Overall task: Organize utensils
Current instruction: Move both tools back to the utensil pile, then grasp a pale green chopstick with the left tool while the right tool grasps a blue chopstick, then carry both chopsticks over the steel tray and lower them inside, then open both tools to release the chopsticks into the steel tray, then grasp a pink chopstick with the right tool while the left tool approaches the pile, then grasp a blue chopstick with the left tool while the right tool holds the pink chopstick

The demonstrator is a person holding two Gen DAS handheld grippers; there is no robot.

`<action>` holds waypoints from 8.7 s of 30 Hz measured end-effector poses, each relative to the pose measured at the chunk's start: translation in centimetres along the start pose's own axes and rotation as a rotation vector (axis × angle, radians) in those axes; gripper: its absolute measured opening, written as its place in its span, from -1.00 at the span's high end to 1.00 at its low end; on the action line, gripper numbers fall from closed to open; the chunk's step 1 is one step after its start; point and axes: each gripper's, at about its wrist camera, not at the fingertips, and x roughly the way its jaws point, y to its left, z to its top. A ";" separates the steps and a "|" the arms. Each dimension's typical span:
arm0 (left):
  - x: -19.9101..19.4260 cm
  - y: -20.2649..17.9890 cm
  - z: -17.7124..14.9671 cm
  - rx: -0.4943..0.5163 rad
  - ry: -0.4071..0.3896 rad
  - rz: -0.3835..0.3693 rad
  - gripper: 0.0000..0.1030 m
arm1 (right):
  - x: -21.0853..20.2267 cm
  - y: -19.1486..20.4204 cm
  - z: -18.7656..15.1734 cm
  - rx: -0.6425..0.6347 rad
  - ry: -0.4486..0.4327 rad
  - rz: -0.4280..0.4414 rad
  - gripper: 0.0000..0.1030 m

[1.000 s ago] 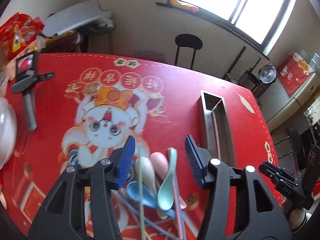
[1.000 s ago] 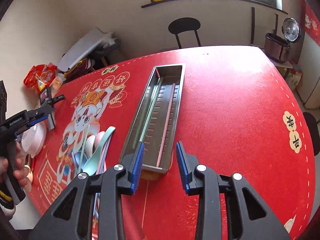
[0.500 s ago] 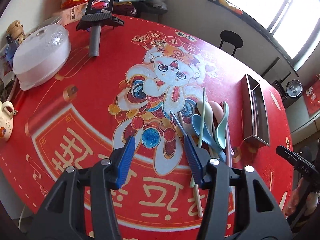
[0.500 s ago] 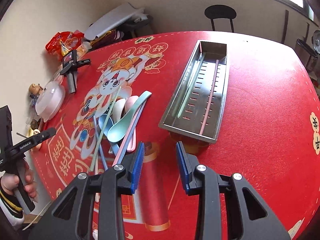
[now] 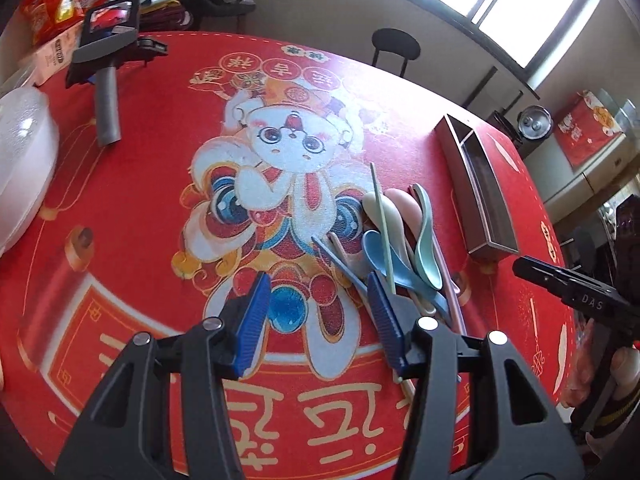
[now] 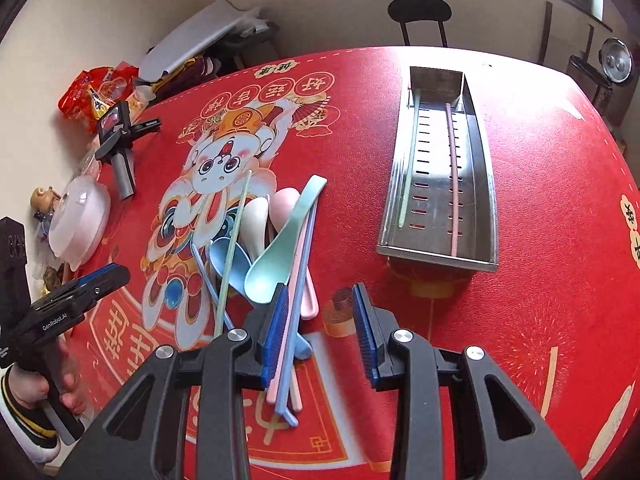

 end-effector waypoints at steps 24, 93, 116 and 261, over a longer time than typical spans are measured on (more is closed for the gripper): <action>5.5 -1.7 1.6 0.128 0.126 -0.165 0.17 | 7.3 1.1 -0.3 0.093 0.152 0.002 0.77; 3.8 -4.7 1.6 -0.045 0.118 -0.092 0.79 | -0.1 -5.2 0.3 0.219 0.027 0.063 0.88; 15.3 -19.7 13.7 0.002 0.169 -0.313 0.79 | 0.8 -14.4 7.7 0.316 -0.084 -0.027 0.88; 5.3 -3.7 -5.7 0.091 0.150 0.243 0.80 | 4.4 -1.8 -6.3 0.108 0.237 -0.020 0.87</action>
